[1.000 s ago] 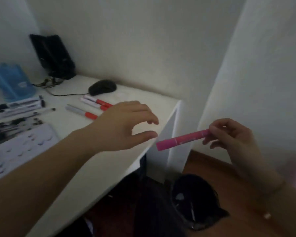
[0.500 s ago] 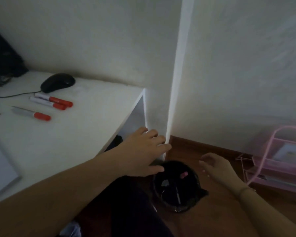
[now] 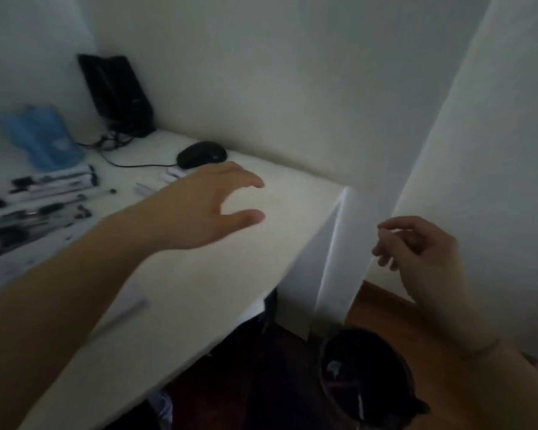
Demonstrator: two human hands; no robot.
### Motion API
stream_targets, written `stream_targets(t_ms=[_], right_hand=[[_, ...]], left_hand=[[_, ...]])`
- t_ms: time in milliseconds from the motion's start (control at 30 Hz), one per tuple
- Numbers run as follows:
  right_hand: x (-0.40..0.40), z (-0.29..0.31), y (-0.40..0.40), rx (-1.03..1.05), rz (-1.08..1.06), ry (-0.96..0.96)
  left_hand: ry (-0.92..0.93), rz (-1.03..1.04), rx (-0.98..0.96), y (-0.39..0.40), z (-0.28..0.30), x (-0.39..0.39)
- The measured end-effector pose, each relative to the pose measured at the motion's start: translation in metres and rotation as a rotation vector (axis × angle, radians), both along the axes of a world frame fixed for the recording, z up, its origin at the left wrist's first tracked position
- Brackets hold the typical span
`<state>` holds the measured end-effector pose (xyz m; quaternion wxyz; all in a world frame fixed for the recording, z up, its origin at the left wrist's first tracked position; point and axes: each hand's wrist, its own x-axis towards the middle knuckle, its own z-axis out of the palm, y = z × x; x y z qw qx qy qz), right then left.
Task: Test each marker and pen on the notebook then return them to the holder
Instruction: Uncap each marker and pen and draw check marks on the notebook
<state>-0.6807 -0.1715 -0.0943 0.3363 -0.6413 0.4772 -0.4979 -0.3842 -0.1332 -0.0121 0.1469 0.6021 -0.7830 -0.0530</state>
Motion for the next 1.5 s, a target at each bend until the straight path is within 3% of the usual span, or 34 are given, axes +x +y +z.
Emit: stream_targets(t_ms=[167, 333, 533, 733, 1033, 1133, 1333, 1400, 1500], right_hand=[[0.113, 0.049, 0.008, -0.101, 0.312, 0.01], [0.246, 0.066, 0.007, -0.203, 0.651, 0.304], [0.379, 0.04, -0.02, -0.459, 0.624, 0.839], [0.436, 0.034, -0.04, -0.587, 0.496, 0.843], [0.49, 0.032, -0.073, -0.508, 0.502, 1.072], [0.486, 0.034, -0.074, -0.499, 0.493, 1.059], [0.443, 0.047, -0.048, -0.452, 0.519, 0.688], [0.419, 0.054, -0.035, -0.401, 0.607, 0.609], [0.385, 0.065, -0.012, -0.304, 0.717, 0.548]], left_hand=[[-0.091, 0.555, 0.066, 0.06, -0.004, 0.143], [-0.085, 0.783, 0.109, 0.118, -0.032, 0.207], [-0.137, 0.785, 0.054, 0.13, -0.052, 0.225], [-0.074, 0.848, 0.049, 0.138, -0.066, 0.247], [-0.286, 0.819, 0.157, 0.142, -0.03, 0.219], [-0.226, 0.738, 0.394, 0.143, -0.017, 0.208], [-0.212, 0.594, 0.824, 0.145, 0.028, 0.218], [-0.172, 0.625, 0.82, 0.139, 0.031, 0.218], [-0.206, 0.805, 0.621, 0.131, 0.019, 0.214]])
